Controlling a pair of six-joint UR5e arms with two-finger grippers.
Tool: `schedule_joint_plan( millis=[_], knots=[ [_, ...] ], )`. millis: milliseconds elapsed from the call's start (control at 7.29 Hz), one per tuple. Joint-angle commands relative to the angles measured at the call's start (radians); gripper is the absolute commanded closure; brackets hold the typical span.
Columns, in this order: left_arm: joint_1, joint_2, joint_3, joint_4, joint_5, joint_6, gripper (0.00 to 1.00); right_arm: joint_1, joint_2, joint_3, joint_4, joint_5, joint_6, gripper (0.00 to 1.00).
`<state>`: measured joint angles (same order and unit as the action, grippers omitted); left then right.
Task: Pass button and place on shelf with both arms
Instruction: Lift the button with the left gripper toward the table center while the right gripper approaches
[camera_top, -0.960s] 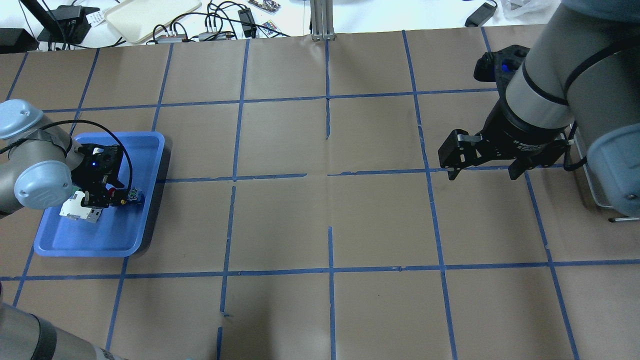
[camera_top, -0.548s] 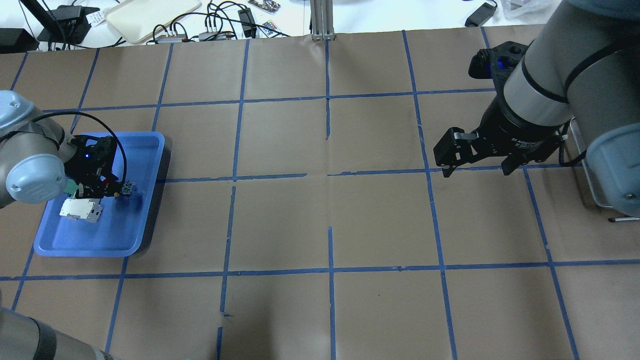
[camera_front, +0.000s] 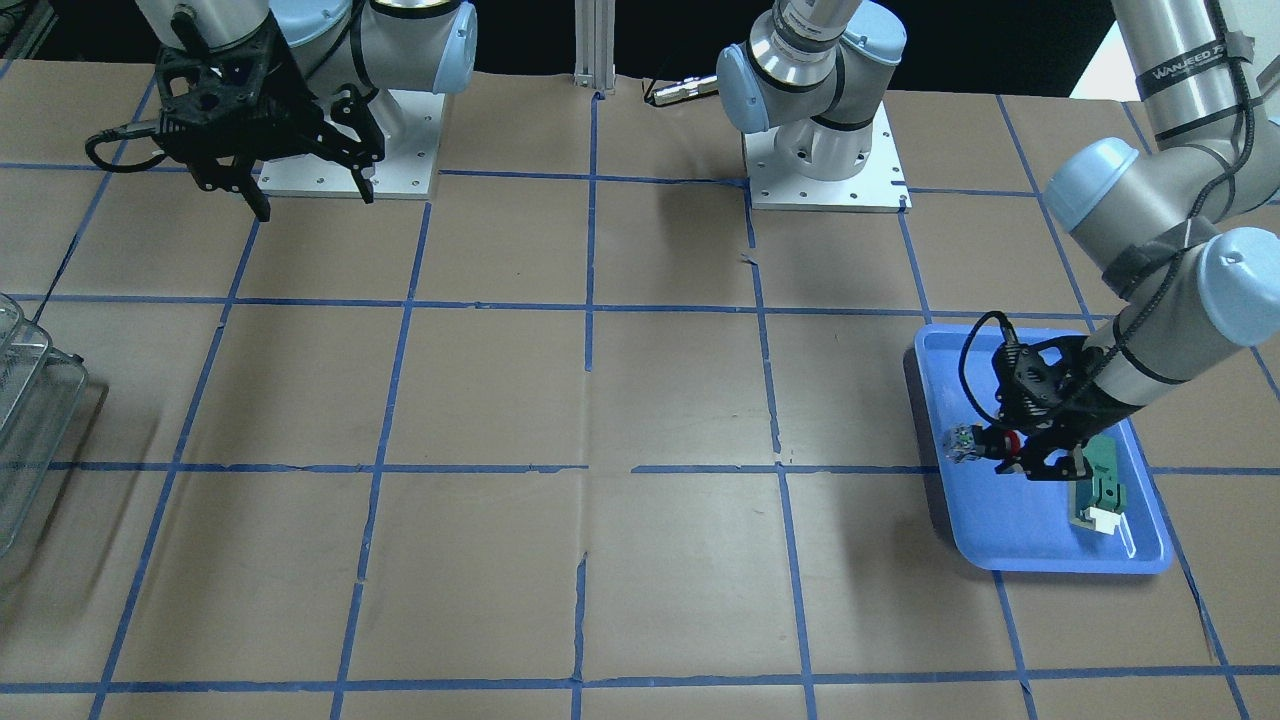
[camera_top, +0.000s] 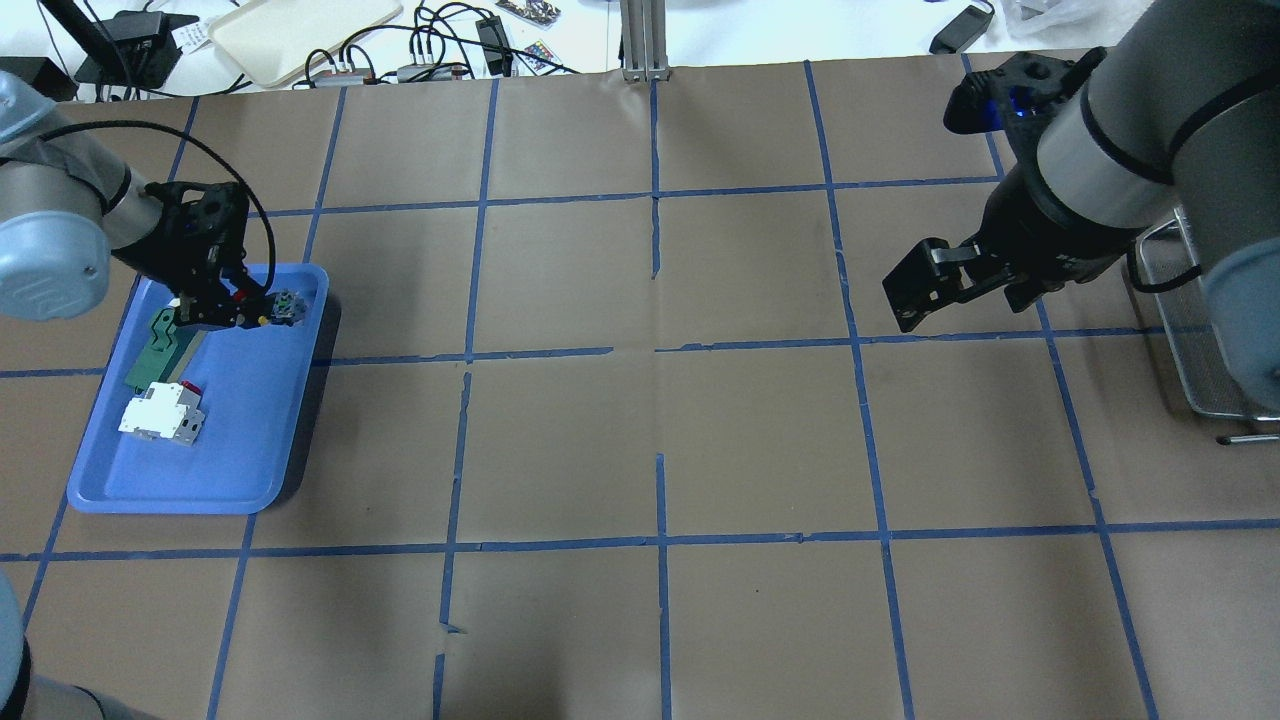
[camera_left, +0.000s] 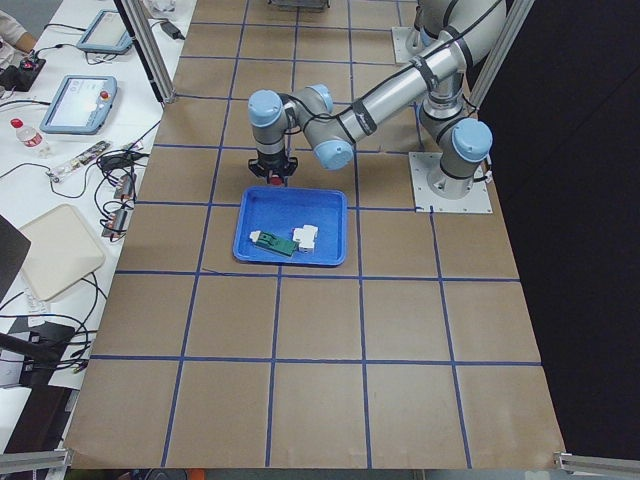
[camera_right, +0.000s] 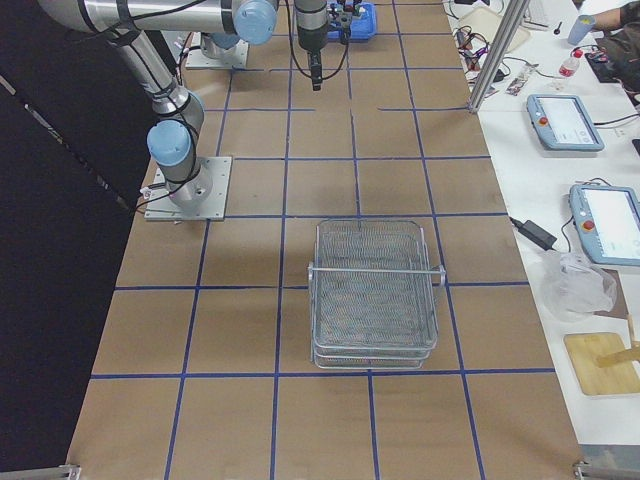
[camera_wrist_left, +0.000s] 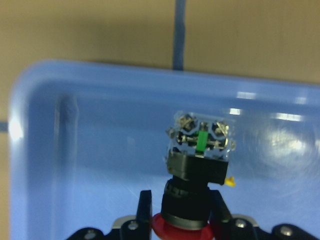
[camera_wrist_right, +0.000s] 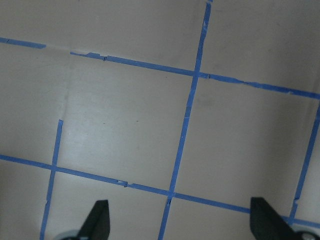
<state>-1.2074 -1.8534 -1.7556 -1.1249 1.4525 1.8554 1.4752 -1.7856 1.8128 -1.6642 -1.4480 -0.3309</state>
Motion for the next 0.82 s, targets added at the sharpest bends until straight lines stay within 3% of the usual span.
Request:
schedule_joint_plan(
  millis=[0,137,685],
  knots=[
    [-0.179,0.048,0.05,-0.045,-0.084,-0.192,1.0,-0.139,-0.001,0.0,0.003,0.122,-0.385,0.0],
    [-0.255,0.065,0.07,-0.077,-0.108,-0.278,1.0,-0.16,-0.001,0.0,0.007,0.129,-0.537,0.0],
    [-0.604,0.095,0.113,-0.078,-0.161,-0.643,1.0,-0.162,0.02,0.003,0.001,0.308,-0.837,0.0]
  ],
)
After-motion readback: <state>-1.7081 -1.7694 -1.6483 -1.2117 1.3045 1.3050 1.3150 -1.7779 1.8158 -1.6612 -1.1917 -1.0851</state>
